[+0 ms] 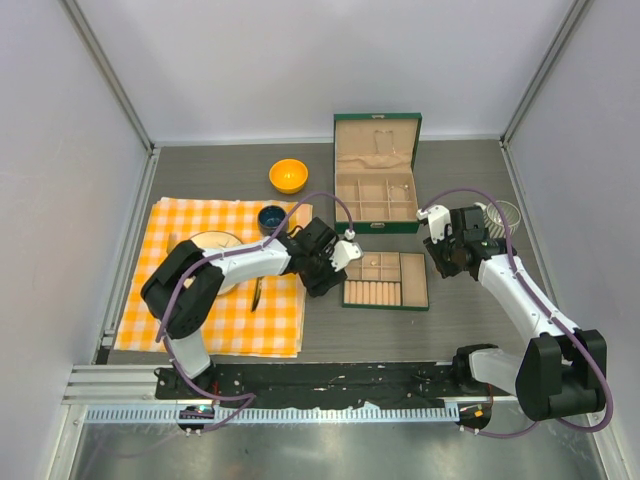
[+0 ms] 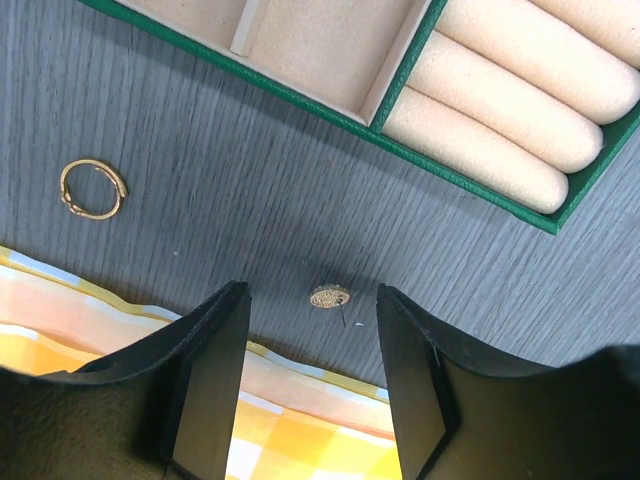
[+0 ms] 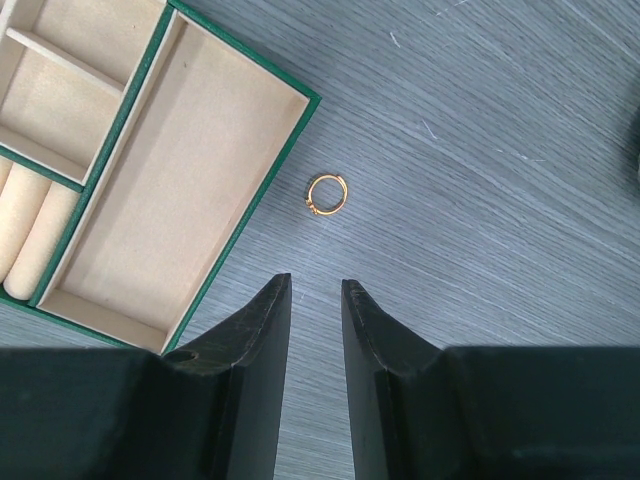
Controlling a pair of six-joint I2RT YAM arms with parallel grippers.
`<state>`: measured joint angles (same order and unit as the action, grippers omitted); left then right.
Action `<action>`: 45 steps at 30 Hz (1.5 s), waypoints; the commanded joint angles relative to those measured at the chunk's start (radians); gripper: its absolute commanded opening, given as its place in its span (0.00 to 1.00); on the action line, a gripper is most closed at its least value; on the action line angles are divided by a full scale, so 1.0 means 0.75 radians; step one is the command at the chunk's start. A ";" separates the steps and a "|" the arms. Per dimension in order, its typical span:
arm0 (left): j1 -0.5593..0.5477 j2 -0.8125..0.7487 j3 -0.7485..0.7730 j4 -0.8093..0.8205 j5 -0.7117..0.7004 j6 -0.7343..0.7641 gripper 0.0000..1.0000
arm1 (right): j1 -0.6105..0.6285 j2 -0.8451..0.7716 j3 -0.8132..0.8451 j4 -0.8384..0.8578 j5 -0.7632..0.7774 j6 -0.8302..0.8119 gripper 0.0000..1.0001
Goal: Organize the mixed jewelry
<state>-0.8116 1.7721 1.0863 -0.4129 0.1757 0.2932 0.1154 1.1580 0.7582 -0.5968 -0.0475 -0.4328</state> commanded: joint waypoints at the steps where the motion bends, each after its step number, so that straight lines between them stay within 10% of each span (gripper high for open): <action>1: -0.006 -0.003 0.012 -0.014 0.015 0.010 0.57 | -0.005 -0.020 0.004 0.047 -0.012 0.010 0.33; 16: -0.016 0.051 0.026 -0.032 0.032 0.022 0.44 | -0.011 -0.026 -0.003 0.045 -0.010 0.013 0.32; 27: -0.018 0.020 0.059 -0.079 0.071 0.006 0.08 | -0.019 -0.037 -0.003 0.047 -0.012 0.015 0.32; 45: -0.049 0.105 0.523 -0.220 0.150 -0.012 0.06 | -0.035 -0.016 0.016 0.055 0.006 0.033 0.32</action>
<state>-0.8349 1.7908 1.4006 -0.5549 0.2615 0.2947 0.0971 1.1580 0.7528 -0.5907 -0.0498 -0.4255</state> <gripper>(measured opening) 0.097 0.323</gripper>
